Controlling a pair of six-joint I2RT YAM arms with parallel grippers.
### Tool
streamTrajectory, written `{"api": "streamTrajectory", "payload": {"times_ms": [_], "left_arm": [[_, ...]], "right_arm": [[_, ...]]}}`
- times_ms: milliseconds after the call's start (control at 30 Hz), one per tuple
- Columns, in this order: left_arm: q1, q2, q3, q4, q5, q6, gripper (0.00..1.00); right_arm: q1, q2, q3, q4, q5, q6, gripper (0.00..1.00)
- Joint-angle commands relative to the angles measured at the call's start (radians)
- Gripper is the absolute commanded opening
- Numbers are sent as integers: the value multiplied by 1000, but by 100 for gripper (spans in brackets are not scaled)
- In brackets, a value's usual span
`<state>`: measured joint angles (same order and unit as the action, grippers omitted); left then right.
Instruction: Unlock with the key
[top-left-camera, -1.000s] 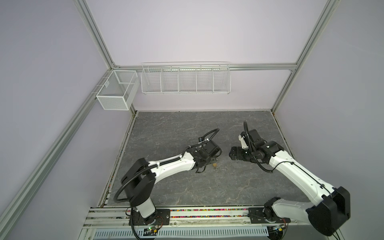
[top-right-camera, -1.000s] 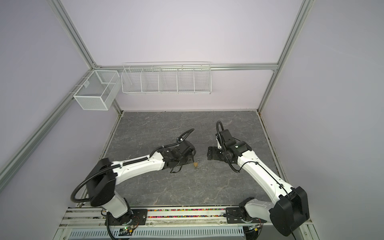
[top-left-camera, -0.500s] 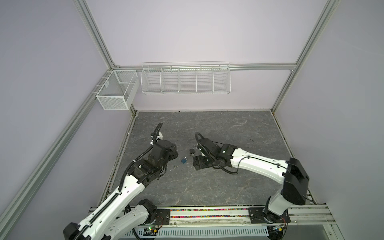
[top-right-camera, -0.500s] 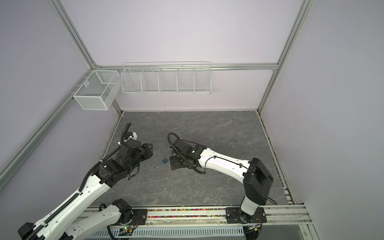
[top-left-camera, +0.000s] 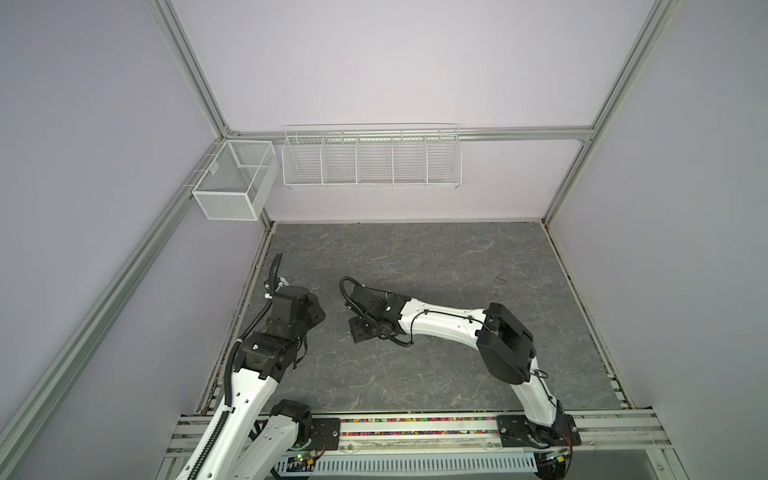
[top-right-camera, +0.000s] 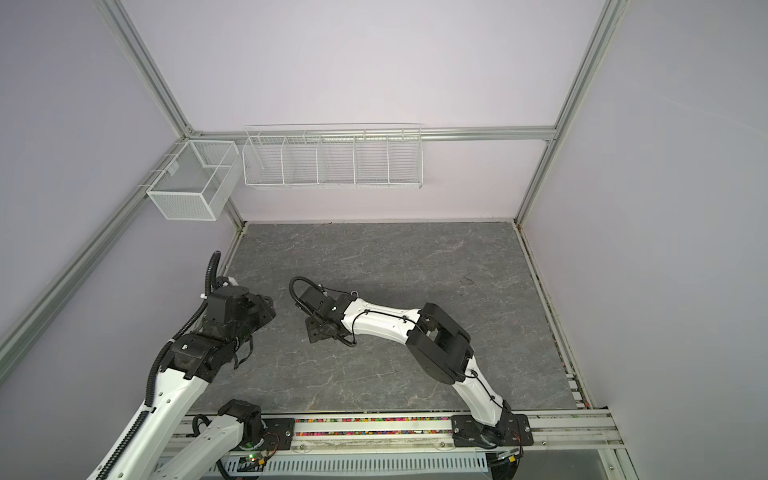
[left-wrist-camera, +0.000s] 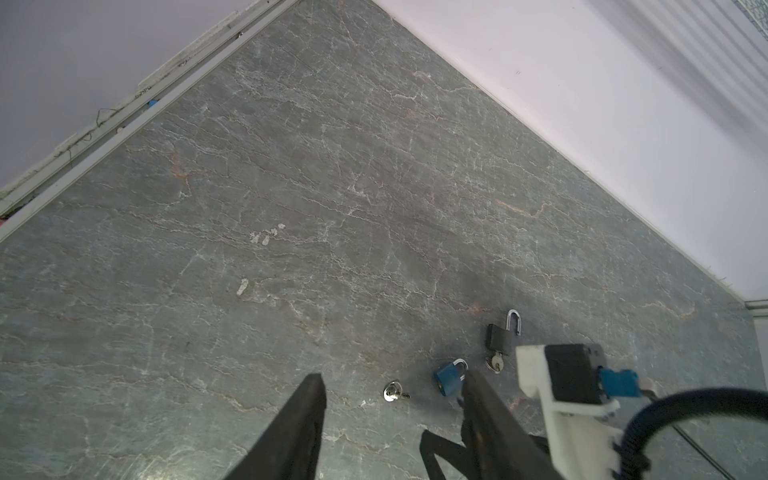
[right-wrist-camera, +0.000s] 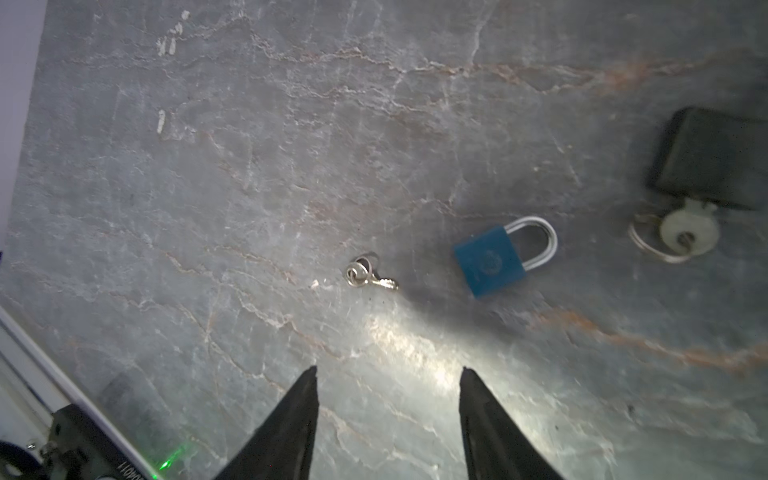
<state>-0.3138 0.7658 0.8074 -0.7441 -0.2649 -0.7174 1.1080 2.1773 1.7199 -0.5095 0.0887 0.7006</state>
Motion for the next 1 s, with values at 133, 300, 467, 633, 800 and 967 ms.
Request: {"api": "streamTrajectory", "payload": {"times_ms": [133,300,467,633,800,967], "left_arm": [[7,-81,-52,-49,-54,-73,54],[7,-119,-69,-64,-80,-94,54],[7,-132,-66,-77,-97,-105,54],[6,-140,-70,-80,-96,-122,54],[8,-164,-79,-93,-105,-136,54],[7,-194,-93,-95,-108,-147,54]], "right_arm": [[1,94,116,-30,23,31,51],[11,146,173,-46,25,24,47],[11,169,198,-59,22,26,45],[15,196,226,-75,8,24,40],[17,228,262,-93,10,19,36],[20,265,299,-107,3,9,29]]}}
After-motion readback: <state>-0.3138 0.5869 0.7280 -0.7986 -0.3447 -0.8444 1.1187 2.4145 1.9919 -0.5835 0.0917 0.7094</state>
